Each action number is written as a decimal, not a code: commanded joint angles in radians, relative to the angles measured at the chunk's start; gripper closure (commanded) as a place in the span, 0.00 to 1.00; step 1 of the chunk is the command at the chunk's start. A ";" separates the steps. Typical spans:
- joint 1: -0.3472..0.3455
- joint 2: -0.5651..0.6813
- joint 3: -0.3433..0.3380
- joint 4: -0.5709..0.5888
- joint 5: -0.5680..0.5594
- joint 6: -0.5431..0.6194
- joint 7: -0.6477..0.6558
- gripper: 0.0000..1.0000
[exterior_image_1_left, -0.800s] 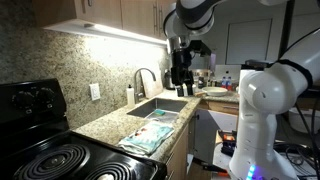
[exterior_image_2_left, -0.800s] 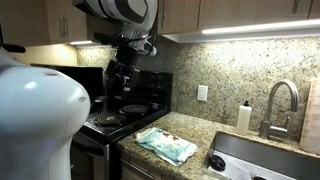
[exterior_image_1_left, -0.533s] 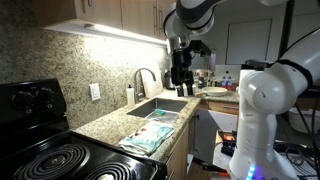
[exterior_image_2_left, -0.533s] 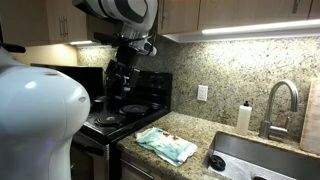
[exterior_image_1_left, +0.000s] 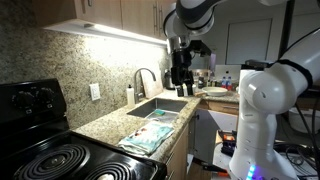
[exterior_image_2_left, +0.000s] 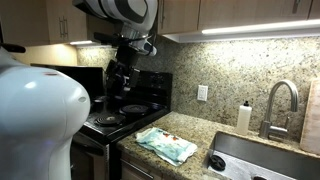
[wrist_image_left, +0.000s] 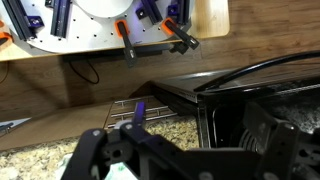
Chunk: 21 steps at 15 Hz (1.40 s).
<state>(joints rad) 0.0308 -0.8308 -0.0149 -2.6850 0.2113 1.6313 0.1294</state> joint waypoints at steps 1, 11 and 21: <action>-0.020 0.001 0.016 0.002 0.009 -0.004 -0.012 0.00; -0.020 0.001 0.016 0.002 0.009 -0.004 -0.012 0.00; 0.014 0.077 0.100 0.074 -0.136 0.096 -0.083 0.00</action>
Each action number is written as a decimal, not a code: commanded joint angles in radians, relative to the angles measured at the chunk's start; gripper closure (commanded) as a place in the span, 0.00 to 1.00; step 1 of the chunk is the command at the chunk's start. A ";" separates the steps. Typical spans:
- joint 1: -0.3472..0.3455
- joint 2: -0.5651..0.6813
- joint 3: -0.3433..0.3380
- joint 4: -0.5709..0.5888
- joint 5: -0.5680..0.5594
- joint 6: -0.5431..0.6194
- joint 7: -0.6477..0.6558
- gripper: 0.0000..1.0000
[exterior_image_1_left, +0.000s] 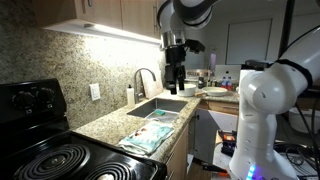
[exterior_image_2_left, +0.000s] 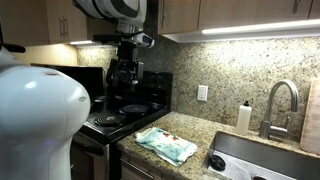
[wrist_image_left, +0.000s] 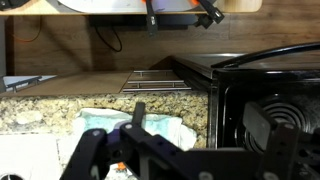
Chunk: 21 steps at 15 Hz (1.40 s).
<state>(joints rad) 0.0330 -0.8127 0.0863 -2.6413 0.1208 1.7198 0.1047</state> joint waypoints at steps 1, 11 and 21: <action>0.006 0.012 0.000 0.007 -0.018 -0.001 -0.013 0.00; 0.015 0.067 0.019 0.024 -0.035 0.071 -0.025 0.00; -0.004 0.301 0.068 0.055 -0.060 0.338 0.069 0.00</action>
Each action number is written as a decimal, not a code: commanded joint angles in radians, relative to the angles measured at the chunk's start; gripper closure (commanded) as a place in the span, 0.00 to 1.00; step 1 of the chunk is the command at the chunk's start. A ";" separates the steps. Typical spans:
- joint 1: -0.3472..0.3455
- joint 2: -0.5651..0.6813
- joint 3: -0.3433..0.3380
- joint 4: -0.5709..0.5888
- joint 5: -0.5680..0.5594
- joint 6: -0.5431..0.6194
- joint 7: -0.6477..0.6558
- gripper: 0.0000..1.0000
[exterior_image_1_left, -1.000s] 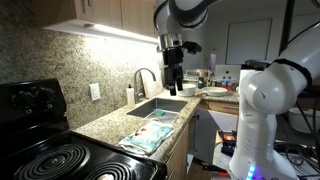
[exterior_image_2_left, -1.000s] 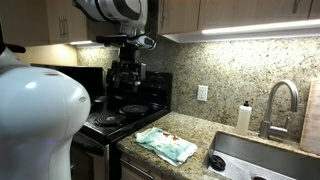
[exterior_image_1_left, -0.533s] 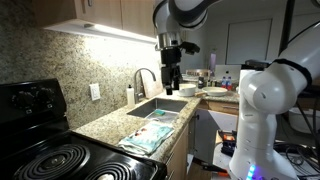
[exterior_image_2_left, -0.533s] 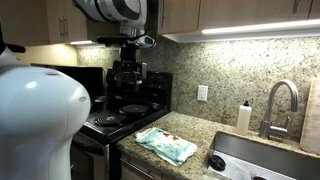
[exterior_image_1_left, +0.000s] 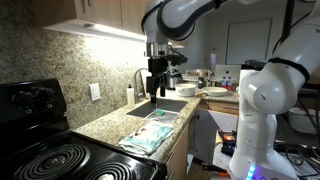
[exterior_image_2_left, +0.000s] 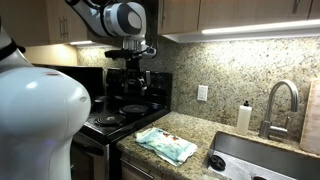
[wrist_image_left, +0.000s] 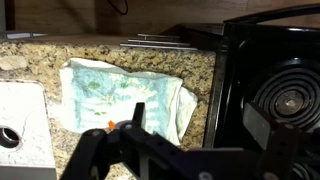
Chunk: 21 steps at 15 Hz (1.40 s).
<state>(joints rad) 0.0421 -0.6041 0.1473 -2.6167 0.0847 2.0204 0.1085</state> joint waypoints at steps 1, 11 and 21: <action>-0.014 0.115 0.006 0.034 -0.022 0.048 0.086 0.00; 0.026 0.120 0.062 0.021 -0.015 0.109 0.167 0.00; -0.096 0.401 0.045 0.241 -0.311 0.255 0.303 0.00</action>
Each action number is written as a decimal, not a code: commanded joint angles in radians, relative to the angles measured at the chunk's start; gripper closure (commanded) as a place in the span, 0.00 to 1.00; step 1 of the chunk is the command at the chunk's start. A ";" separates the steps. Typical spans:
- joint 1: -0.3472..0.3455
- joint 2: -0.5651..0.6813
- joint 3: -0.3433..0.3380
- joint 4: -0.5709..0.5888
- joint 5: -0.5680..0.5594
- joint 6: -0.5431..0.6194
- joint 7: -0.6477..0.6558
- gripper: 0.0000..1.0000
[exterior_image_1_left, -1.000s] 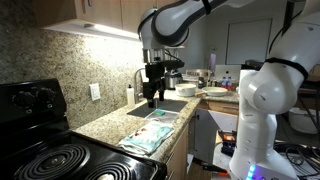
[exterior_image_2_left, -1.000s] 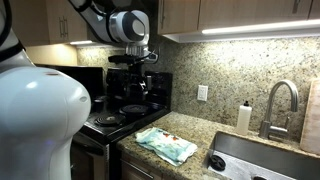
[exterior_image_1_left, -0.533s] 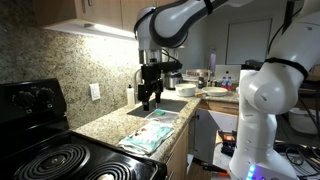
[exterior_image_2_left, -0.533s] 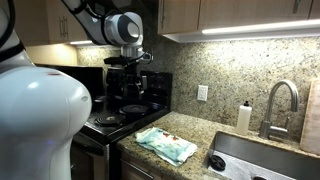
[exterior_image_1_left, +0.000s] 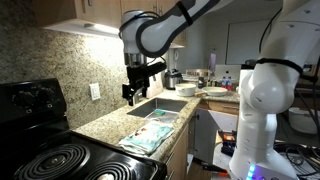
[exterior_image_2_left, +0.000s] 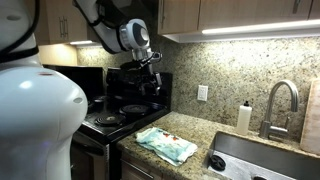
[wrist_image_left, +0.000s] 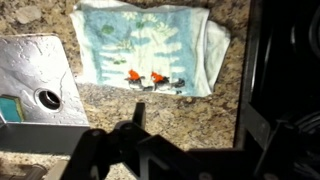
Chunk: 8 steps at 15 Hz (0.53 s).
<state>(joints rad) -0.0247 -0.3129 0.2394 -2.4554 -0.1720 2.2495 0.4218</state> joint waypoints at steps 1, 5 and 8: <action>-0.027 0.142 -0.075 0.102 -0.041 0.029 -0.035 0.00; -0.007 0.215 -0.148 0.111 0.020 0.005 -0.081 0.00; -0.002 0.219 -0.161 0.108 -0.010 0.006 -0.045 0.00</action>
<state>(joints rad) -0.0443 -0.0931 0.0959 -2.3489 -0.1808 2.2581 0.3769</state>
